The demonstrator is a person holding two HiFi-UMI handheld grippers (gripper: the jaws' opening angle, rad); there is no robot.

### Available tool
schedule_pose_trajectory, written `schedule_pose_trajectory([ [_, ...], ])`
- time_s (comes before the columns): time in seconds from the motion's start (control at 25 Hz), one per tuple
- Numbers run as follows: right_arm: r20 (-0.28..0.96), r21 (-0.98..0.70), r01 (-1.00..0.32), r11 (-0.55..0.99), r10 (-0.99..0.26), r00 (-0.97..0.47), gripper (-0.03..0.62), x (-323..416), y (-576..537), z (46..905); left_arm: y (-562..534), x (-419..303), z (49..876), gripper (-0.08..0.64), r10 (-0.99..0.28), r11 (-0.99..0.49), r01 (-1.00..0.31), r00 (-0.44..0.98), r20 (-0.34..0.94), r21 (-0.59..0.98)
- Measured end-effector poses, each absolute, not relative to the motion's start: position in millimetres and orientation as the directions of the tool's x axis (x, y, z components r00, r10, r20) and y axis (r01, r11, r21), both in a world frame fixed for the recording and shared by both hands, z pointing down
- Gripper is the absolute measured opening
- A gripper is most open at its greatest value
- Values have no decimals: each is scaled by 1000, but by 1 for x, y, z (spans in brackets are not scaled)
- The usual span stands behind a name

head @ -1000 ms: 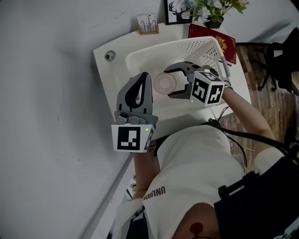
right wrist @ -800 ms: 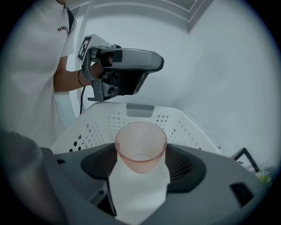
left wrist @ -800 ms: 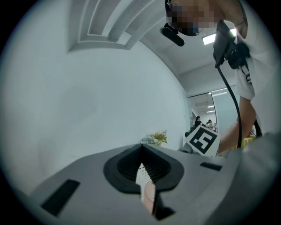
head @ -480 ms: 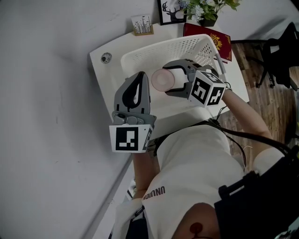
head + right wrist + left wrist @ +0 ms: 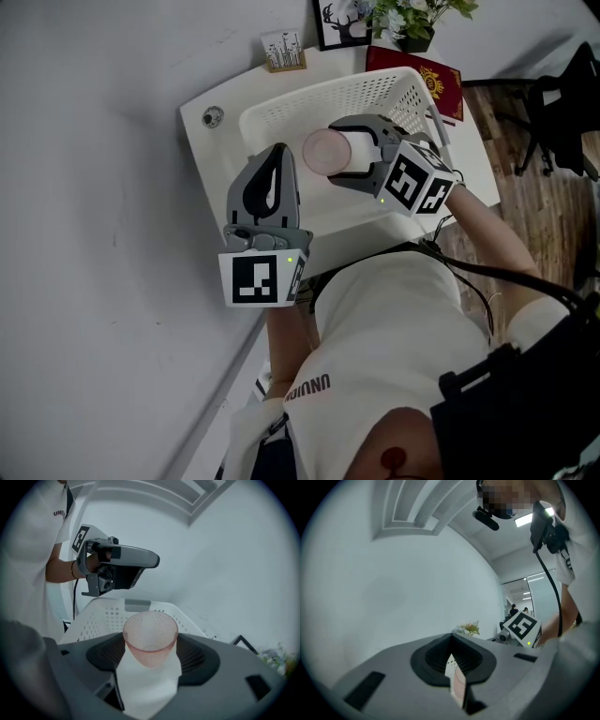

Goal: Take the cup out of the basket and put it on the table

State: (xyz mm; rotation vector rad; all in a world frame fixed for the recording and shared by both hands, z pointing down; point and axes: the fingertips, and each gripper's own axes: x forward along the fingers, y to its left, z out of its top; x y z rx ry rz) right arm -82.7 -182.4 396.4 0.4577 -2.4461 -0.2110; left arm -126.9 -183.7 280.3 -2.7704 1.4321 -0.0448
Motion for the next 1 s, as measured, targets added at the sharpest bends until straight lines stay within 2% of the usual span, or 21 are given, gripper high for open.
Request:
schedule_pose_trajectory([
  [0.4, 477, 275, -388, 880, -475, -739, 359, -73, -192, 375, -185, -128, 280, 12, -834, -552, -833, 552, 12, -17],
  [1.0, 359, 253, -502, 827, -562, -745, 359, -66, -199, 339, -186, -131, 274, 12, -851, -525, -851, 525, -2, -5],
])
